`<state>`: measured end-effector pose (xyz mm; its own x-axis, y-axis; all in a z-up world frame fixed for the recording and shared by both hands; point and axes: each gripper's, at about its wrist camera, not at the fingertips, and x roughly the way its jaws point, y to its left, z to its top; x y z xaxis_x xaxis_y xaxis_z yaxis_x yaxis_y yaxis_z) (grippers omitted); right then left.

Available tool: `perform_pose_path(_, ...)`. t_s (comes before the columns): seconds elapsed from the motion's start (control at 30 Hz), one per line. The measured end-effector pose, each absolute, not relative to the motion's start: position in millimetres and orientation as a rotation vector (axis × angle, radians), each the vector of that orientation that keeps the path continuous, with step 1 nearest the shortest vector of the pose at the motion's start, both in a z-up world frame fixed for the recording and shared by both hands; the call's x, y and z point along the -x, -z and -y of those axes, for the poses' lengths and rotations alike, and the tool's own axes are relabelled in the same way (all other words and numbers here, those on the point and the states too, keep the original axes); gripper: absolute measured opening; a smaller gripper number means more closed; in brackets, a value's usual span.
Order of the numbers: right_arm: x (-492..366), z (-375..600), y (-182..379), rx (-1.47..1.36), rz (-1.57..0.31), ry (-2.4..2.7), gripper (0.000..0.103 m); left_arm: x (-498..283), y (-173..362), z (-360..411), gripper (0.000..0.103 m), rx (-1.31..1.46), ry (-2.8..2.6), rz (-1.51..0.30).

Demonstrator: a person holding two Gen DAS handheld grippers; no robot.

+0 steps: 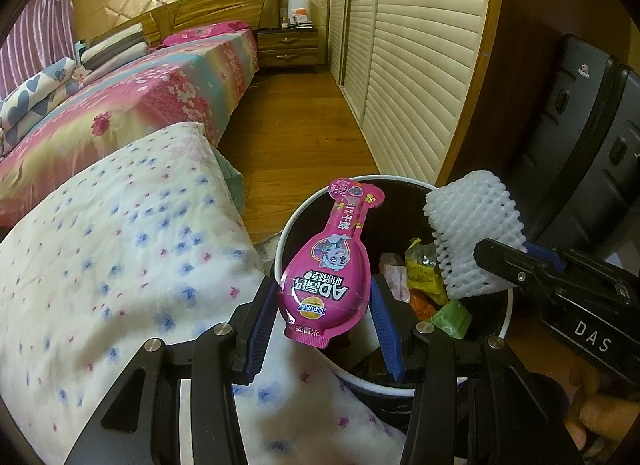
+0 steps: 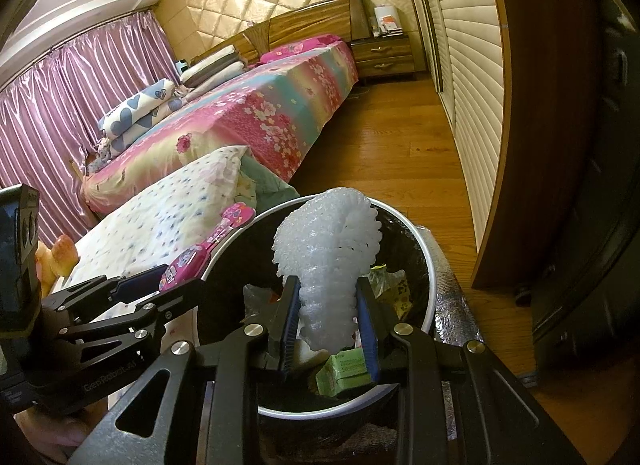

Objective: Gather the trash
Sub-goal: 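Hold both items over the bin opening and lower them inside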

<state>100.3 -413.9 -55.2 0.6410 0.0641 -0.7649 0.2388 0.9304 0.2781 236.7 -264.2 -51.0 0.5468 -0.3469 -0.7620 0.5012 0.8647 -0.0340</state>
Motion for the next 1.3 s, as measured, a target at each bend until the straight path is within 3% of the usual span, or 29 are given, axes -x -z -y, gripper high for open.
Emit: perform_pose_path(1.3,-103.7,419.4,56.5,-0.37,-0.885,0.098,0.027,-242.3,54.3,274.3,0.045,-0.207,0.512,-0.865)
